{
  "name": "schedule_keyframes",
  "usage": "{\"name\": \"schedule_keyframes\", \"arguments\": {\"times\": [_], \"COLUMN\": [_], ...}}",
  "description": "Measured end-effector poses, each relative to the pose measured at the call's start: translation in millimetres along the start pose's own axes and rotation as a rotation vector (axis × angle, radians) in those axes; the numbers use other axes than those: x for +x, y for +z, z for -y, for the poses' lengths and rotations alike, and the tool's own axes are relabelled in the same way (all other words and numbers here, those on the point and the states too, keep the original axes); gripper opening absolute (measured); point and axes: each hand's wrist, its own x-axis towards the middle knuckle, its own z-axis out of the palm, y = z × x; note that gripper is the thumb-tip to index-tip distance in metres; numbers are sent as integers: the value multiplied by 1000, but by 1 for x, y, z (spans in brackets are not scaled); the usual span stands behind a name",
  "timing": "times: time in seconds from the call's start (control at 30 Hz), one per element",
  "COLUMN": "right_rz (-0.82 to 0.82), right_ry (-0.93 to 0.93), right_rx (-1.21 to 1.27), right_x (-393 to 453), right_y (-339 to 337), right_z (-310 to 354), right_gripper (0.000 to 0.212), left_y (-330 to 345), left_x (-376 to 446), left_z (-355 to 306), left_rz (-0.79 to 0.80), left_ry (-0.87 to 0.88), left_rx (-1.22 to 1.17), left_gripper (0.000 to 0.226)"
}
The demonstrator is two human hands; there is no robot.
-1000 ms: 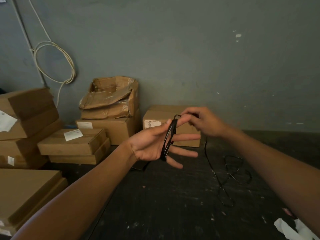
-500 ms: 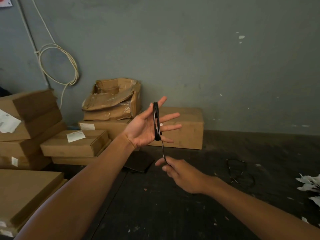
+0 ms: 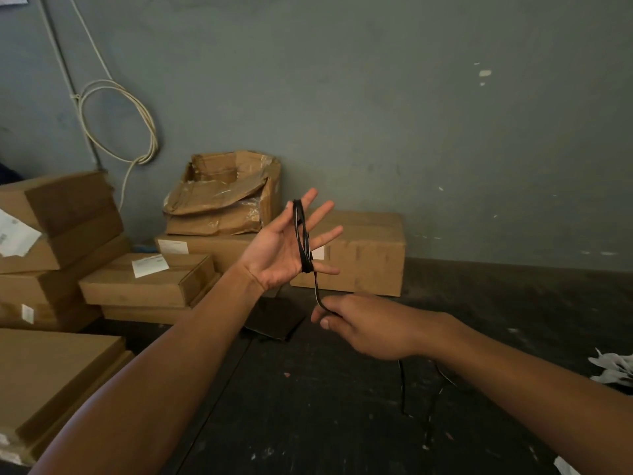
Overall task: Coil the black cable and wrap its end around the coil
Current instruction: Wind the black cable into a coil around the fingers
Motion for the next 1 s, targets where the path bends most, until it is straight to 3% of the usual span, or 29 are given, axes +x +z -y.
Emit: {"name": "schedule_keyframes", "arguments": {"times": [0.37, 0.47, 0.63, 0.83, 1.0], "right_rz": [55, 56, -83, -237, -350], "right_ry": [104, 74, -12, 26, -8], "right_rx": [-153, -145, -223, -301, -414], "right_x": [13, 12, 7, 11, 19], "right_y": [6, -3, -42, -83, -94], "right_z": [-18, -9, 2, -9, -22], "right_gripper": [31, 29, 19, 8, 16], "left_y": [14, 8, -11, -15, -3], "left_x": [12, 12, 6, -6, -9], "left_z": [-3, 0, 17, 40, 47], "left_rz": [-15, -48, -98, 57, 198], "left_ry": [117, 68, -72, -255, -370], "left_rx": [-106, 9, 146, 214, 221], "left_gripper": [44, 44, 45, 47, 42]}}
